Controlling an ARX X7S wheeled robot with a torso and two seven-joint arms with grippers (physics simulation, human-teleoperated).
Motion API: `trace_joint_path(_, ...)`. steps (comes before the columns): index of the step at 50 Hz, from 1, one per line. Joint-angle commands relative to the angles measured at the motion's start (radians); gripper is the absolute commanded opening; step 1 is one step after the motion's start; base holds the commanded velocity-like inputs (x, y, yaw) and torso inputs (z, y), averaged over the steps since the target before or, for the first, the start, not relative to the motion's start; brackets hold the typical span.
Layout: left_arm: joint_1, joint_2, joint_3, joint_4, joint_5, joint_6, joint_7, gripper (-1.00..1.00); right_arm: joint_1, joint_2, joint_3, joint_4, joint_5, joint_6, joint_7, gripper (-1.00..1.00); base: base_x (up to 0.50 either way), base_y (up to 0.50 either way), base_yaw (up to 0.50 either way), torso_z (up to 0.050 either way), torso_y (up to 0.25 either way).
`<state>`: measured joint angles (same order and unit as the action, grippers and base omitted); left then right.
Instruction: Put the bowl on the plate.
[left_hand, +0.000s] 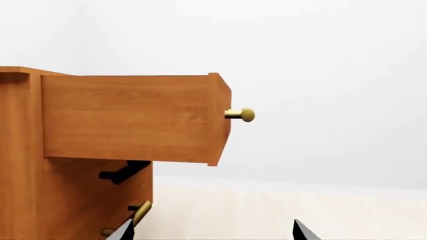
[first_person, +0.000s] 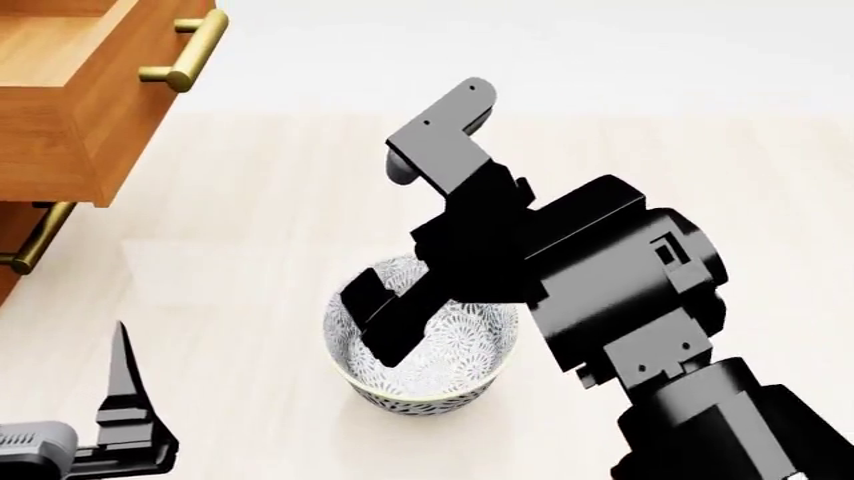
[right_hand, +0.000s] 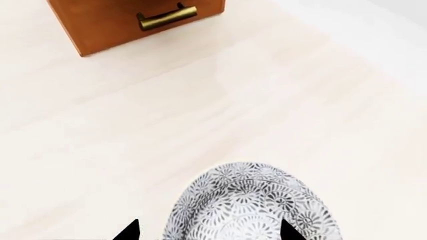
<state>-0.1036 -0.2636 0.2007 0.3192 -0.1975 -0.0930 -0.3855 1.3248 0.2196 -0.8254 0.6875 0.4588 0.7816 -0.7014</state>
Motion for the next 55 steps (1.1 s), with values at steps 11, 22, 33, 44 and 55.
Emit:
trace_joint_path(11, -0.003, 0.004, -0.009, -0.03, -0.03, 0.015, 0.029, 1.0, 0.028, -0.082, -0.02, 0.165, -0.027, -0.042, -0.035, 1.0, 0.0, 0.0, 0.0, 0.0, 0.0)
trace_joint_path(22, 0.0, -0.002, -0.008, -0.021, -0.035, 0.013, 0.023, 1.0, 0.024, -0.108, -0.031, 0.173, -0.024, -0.051, -0.045, 1.0, 0.0, 0.0, 0.0, 0.0, 0.0)
trace_joint_path(33, -0.002, -0.005, -0.006, -0.028, -0.042, 0.017, 0.021, 1.0, 0.023, -0.164, -0.058, 0.346, -0.055, -0.153, -0.074, 1.0, 0.0, 0.0, 0.0, 0.0, 0.0)
trace_joint_path(44, -0.005, -0.009, -0.005, -0.026, -0.049, 0.015, 0.018, 1.0, 0.01, -0.21, -0.102, 0.458, -0.067, -0.216, -0.094, 1.0, 0.0, 0.0, 0.0, 0.0, 0.0)
trace_joint_path(55, -0.006, -0.012, 0.002, -0.022, -0.05, 0.015, 0.014, 1.0, -0.021, -0.188, -0.135, 0.371, -0.048, -0.163, -0.076, 1.0, 0.0, 0.0, 0.0, 0.0, 0.0)
